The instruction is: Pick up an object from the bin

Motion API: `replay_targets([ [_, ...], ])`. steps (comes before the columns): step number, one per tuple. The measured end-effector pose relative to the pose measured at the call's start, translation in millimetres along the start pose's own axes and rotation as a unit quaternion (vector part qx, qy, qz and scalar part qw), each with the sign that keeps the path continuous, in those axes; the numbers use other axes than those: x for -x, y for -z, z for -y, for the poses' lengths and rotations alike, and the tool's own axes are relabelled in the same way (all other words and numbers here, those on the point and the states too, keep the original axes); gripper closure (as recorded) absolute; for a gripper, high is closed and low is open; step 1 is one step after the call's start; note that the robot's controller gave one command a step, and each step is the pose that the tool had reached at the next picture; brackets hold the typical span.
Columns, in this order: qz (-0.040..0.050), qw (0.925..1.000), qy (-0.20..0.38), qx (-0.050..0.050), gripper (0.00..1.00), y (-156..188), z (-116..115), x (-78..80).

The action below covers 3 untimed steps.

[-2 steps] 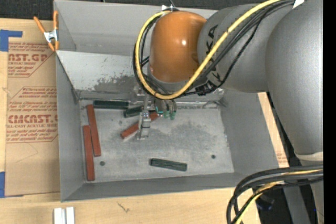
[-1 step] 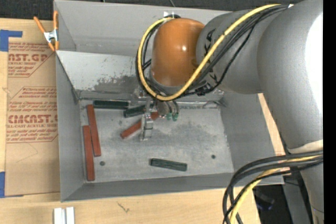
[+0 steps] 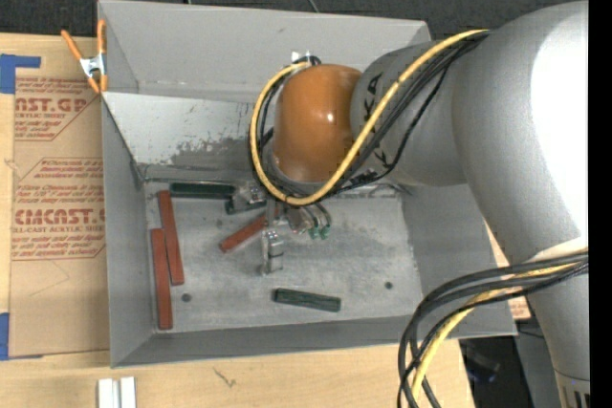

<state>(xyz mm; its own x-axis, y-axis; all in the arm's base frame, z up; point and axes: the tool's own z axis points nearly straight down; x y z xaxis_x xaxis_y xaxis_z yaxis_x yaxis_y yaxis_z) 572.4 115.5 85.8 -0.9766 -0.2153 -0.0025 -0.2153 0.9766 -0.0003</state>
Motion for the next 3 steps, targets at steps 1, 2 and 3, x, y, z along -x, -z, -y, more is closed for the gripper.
replay_targets([
  [1, 0.0043, 0.9974, 0.072, 0.001, 1.00, -11.6, 15.6, 17.3],
  [2, 0.0006, 0.9975, 0.071, 0.001, 0.00, -14.3, 16.7, 15.1],
  [3, 0.0043, 0.9975, 0.071, 0.001, 1.00, -12.5, 16.6, 17.0],
])
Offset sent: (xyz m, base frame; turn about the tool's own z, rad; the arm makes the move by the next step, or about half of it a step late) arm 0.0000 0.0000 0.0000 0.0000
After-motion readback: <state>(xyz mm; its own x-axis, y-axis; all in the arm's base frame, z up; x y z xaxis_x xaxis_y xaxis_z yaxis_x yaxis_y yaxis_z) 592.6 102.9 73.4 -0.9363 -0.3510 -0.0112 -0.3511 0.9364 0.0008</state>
